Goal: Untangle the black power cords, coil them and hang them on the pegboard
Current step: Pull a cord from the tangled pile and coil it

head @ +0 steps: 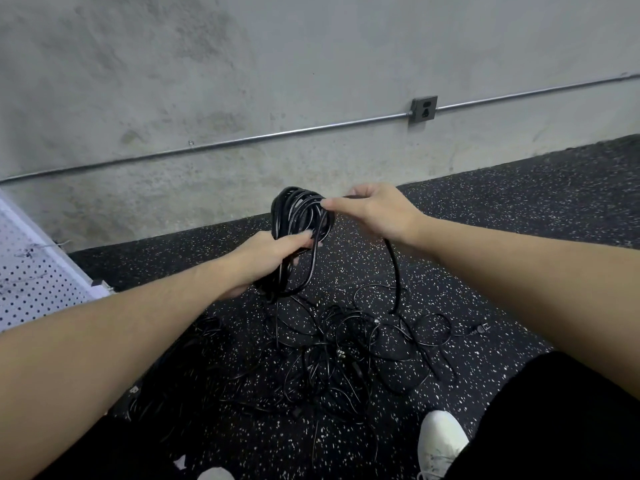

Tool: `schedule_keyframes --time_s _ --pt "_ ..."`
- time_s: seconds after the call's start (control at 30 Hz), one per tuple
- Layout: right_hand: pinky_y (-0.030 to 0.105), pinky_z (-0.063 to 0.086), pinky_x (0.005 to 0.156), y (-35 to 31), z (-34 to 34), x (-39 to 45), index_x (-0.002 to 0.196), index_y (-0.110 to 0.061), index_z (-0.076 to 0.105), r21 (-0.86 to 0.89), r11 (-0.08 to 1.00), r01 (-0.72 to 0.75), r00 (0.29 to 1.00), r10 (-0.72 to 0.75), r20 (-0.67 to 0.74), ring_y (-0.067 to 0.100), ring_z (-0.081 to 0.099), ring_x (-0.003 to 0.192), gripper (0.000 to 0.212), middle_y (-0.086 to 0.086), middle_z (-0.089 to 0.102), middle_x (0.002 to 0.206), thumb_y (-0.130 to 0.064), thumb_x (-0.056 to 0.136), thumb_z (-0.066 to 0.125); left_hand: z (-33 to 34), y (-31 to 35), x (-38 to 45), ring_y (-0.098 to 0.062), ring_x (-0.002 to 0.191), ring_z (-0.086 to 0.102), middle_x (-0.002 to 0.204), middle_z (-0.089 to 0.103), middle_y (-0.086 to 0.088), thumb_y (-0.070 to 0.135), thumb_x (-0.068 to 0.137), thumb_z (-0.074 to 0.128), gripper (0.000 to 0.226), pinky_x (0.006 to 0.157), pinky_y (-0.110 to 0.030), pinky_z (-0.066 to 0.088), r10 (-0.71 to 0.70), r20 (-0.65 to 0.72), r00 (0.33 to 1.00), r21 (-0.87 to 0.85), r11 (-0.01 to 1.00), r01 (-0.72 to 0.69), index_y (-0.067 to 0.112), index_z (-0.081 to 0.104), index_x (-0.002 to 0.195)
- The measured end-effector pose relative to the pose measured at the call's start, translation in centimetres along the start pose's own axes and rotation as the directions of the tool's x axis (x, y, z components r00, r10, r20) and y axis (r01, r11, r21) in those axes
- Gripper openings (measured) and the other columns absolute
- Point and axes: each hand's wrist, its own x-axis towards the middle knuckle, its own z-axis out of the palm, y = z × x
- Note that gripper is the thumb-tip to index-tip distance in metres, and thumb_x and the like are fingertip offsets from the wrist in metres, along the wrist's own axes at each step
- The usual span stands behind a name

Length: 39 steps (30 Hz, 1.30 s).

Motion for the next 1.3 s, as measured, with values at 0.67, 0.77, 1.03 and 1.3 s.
schedule_keyframes --time_s 0.67,0.77,1.03,1.3 --pt "0.019 0.032 0.053 -1.3 1.0 0.7 0.099 -0.011 0.072 0.382 0.924 -0.024 0.999 0.013 0.029 0.002 0.043 0.054 0.016 -0.013 0.052 0.06 -0.02 0.102 0.059 1.7 2.2 -0.8 -0.018 0.063 0.053 0.075 0.06 -0.008 0.044 0.04 0.063 0.068 0.069 -0.033 0.042 -0.015 -0.12 0.993 -0.17 0.985 -0.005 -0.006 0.067 0.086" --pt "0.012 0.042 0.063 -1.4 1.7 0.5 0.105 -0.013 0.072 0.319 0.947 0.049 0.996 -0.024 -0.083 -0.003 0.064 0.07 0.018 -0.009 0.073 0.083 -0.023 0.102 0.058 1.9 2.5 -0.9 -0.018 0.065 0.054 0.074 0.06 -0.007 0.037 0.05 0.063 0.037 0.073 -0.037 0.042 -0.016 -0.112 0.994 -0.208 0.978 -0.007 0.009 0.071 0.072" --pt "0.037 0.054 0.07 -1.4 2.5 0.6 0.13 -0.028 0.045 0.485 0.869 0.095 0.975 0.017 -0.223 0.02 0.068 0.078 0.034 0.009 0.067 0.115 -0.029 0.101 0.062 2.8 4.1 -1.5 -0.016 0.058 0.053 0.072 0.057 -0.005 0.027 0.062 0.057 0.015 0.062 -0.031 0.041 0.07 -0.055 0.996 -0.282 0.956 -0.083 0.019 0.068 0.07" --pt "0.03 0.051 0.055 -1.3 4.0 1.9 0.143 -0.018 0.042 0.745 0.668 -0.003 0.972 0.177 -0.154 0.012 0.055 0.056 0.048 0.004 0.052 0.079 -0.035 0.101 0.059 2.8 4.1 -1.6 -0.025 0.079 0.057 0.081 0.071 -0.011 0.018 0.073 0.052 0.02 0.072 -0.034 0.047 0.036 0.074 0.997 -0.39 0.921 -0.004 0.02 0.072 0.071"
